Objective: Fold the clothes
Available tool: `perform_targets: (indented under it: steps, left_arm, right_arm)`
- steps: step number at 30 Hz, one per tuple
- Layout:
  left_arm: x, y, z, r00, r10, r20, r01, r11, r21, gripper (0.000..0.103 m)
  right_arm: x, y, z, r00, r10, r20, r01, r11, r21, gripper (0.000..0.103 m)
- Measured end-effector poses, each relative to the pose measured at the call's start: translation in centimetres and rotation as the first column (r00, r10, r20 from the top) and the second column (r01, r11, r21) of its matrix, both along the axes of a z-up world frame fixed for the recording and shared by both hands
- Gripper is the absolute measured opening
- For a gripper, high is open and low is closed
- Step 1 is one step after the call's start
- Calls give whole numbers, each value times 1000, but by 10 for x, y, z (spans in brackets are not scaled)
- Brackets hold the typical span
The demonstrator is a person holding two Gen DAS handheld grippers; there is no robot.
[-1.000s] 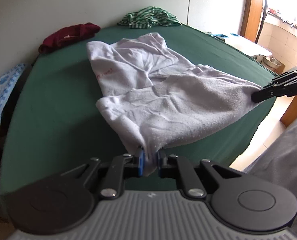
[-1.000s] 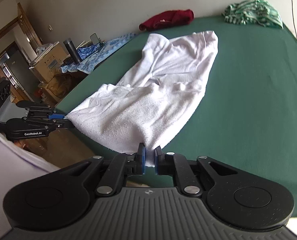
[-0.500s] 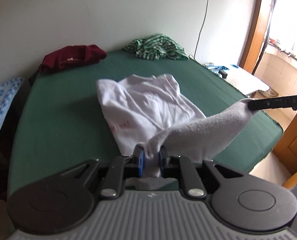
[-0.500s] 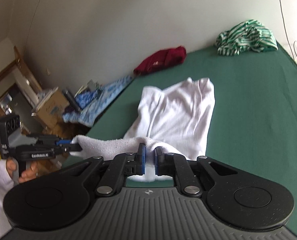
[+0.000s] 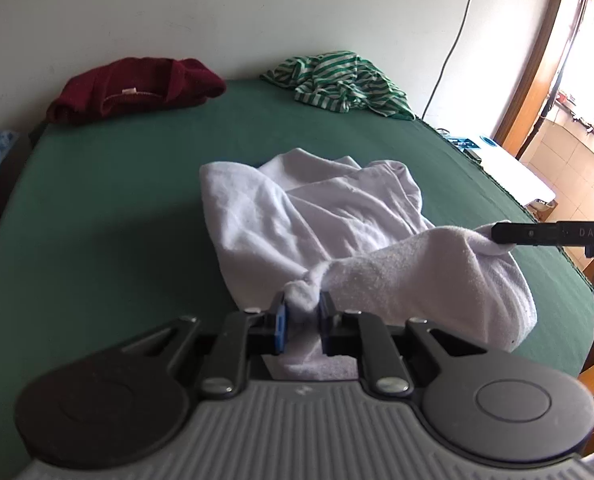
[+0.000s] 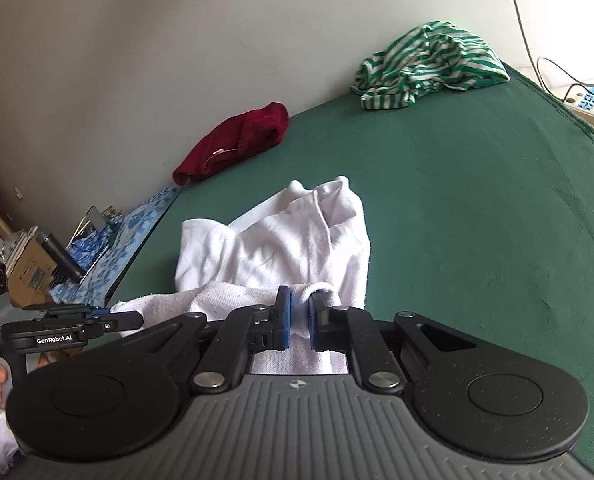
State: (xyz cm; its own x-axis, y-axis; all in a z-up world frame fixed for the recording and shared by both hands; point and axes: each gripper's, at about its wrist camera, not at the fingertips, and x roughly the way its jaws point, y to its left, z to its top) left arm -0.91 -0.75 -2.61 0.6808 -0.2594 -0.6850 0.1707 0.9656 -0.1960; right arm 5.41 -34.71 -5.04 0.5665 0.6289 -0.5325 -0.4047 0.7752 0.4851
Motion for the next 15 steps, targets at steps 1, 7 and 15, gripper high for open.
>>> perform_targets:
  steps: [1, 7, 15]
  left_arm:
    - [3, 1, -3, 1000, 2, -10, -2, 1000, 1, 16]
    - [13, 5, -15, 997, 61, -56, -61, 998, 1, 19]
    - [7, 6, -10, 984, 171, -39, -172, 985, -12, 38]
  right_arm:
    - [2, 1, -2, 1000, -5, -6, 5, 1000, 0, 10]
    - [22, 4, -18, 998, 9, -68, -8, 1000, 10, 14]
    - [44, 3, -19, 987, 126, -101, -124, 992, 24, 36]
